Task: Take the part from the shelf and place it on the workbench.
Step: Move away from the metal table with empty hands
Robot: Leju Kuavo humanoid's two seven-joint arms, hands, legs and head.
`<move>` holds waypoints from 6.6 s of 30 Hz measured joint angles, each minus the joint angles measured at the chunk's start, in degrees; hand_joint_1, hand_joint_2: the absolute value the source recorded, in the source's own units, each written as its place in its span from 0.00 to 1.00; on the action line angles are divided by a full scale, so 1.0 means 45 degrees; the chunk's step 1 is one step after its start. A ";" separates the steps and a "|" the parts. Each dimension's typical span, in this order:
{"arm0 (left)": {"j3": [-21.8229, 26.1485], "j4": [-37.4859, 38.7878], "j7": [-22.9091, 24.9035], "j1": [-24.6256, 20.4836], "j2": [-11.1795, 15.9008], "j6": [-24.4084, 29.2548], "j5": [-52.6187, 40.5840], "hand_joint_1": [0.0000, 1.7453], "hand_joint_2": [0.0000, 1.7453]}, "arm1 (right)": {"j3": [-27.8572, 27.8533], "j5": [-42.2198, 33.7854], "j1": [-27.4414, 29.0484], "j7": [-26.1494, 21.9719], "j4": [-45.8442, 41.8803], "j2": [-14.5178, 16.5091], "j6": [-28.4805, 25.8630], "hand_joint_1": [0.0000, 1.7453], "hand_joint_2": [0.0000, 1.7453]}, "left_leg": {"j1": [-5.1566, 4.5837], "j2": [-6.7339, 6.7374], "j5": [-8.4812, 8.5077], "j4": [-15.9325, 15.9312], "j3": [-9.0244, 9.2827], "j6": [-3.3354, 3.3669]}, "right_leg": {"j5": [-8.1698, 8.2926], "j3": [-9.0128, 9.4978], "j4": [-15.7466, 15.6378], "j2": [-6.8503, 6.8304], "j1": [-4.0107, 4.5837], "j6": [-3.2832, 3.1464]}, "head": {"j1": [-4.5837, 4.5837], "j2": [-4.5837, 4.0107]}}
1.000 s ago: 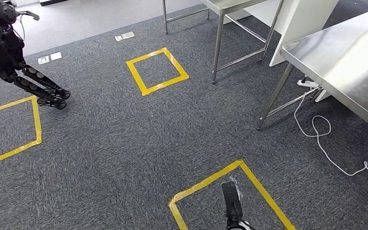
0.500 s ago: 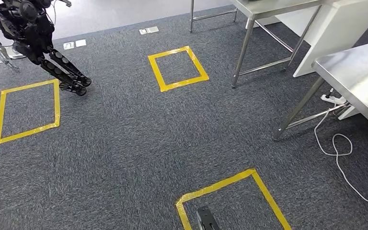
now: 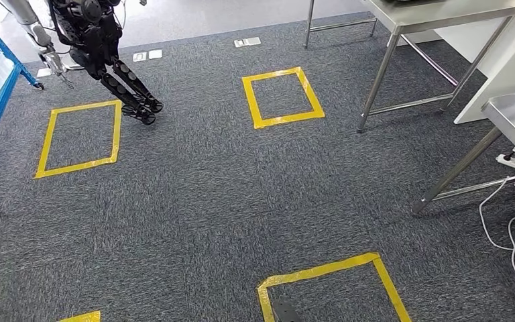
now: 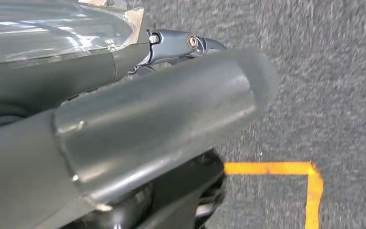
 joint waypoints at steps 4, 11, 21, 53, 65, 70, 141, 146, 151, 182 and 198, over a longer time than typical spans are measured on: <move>-0.0087 0.0010 0.0081 -0.0058 -0.0023 -0.0074 0.0028 0.00 0.00 | 0.0099 0.0041 0.0086 -0.0030 0.0073 -0.0078 -0.0117 0.00 0.00 | 0.0027 0.0635 -0.1121 0.2744 -0.1348 -0.0103 | -0.0078 0.0010 0.0003 -0.0585 0.0180 -0.0172 | -0.0069 0.0001; -0.0100 0.0013 0.0033 -0.0092 -0.0021 -0.0146 0.0170 0.00 0.00 | 0.0155 0.0064 0.0060 -0.0258 0.0098 -0.0091 -0.0651 0.00 0.00 | -0.0274 0.1406 0.0275 -0.0731 0.0514 0.0336 | -0.0238 0.0155 -0.0027 -0.1265 0.0347 -0.0074 | -0.0060 0.0000; -0.0091 0.0013 -0.0115 0.0035 -0.0009 -0.0393 0.0487 0.00 0.00 | -0.0338 -0.0464 0.0719 0.0643 0.0405 -0.0925 -0.3386 0.00 0.00 | -0.0100 -0.0017 0.0494 -0.1177 0.0821 0.0603 | -0.1239 -0.1380 0.2894 -0.0185 0.0093 0.0379 | 0.0041 0.0000; 0.0211 0.0016 -0.0288 0.0195 0.0059 -0.0240 0.1015 0.00 0.00 | -0.0809 -0.0236 0.1083 0.1021 0.0708 -0.1554 -0.4074 0.00 0.00 | -0.0088 0.0049 0.0507 -0.1437 0.1200 0.0644 | -0.0868 -0.1224 0.2520 -0.0158 0.0016 0.0451 | -0.0035 0.0000; 0.0772 0.0018 -0.0356 0.0320 0.0030 -0.0135 0.1439 0.00 0.00 | -0.0791 0.0229 0.0710 0.1171 0.0709 -0.1450 -0.4035 0.00 0.00 | 0.0041 0.0527 -0.1151 0.1641 -0.0422 -0.0097 | 0.0175 -0.0224 0.0039 -0.0333 -0.0013 0.0003 | -0.0079 0.0000; 0.0777 0.0018 -0.0361 0.0339 0.0025 -0.0081 0.1426 0.00 0.00 | -0.0793 0.0224 0.0801 0.1247 0.0713 -0.1457 -0.4005 0.00 0.00 | -0.0014 0.0900 -0.0478 0.1099 -0.0128 0.0091 | 0.0124 -0.0209 0.0040 -0.0931 0.0114 -0.0040 | -0.0101 0.0000; 0.0846 0.0110 -0.0538 0.0364 -0.0050 0.0317 0.1184 0.00 0.00 | 0.0353 0.1866 0.0891 0.1780 0.0696 -0.1490 -0.4031 0.00 0.00 | -0.0066 0.0771 0.0578 -0.1474 0.1126 0.0665 | -0.1058 -0.0571 0.1773 -0.0456 0.0155 0.0147 | 0.0195 0.0000; 0.0848 0.0112 -0.0543 0.0406 -0.0052 0.0301 0.1183 0.00 0.00 | 0.0353 0.1863 0.1055 0.1685 0.0698 -0.1542 -0.4039 0.00 0.00 | -0.0082 0.0014 0.0546 -0.1440 0.1156 0.0649 | -0.1079 -0.1281 0.2757 -0.0203 0.0118 0.0428 | 0.0236 0.0000; 0.0848 0.0115 -0.0573 0.0418 -0.0057 0.0307 0.1178 0.00 0.00 | 0.0353 0.1870 0.0995 0.1616 0.0702 -0.1575 -0.4062 0.00 0.00 | -0.0102 -0.0476 0.0364 -0.1241 0.1147 0.0352 | 0.0220 0.0023 -0.0197 0.0247 0.0093 0.0400 | 0.0254 0.0001; 0.0846 0.0159 -0.0630 0.0459 -0.0057 0.0393 0.1163 0.00 0.00 | 0.0364 0.2291 0.0960 0.1729 0.0718 -0.1563 -0.4380 0.00 0.00 | -0.0071 -0.0465 0.0413 -0.1071 0.0928 0.0318 | 0.0107 -0.0016 -0.0104 0.0366 -0.0027 0.0454 | 0.0321 0.0000; 0.1059 0.0183 -0.1303 0.0441 -0.0064 0.0716 0.1517 0.00 0.00 | -0.0506 0.0916 0.0690 -0.0363 0.0662 -0.1503 -0.3500 0.00 1.00 | -0.0144 0.0836 0.0543 -0.0904 0.0589 0.0220 | -0.0096 0.0215 -0.0121 -0.0289 0.0316 -0.0059 | 0.0203 0.0000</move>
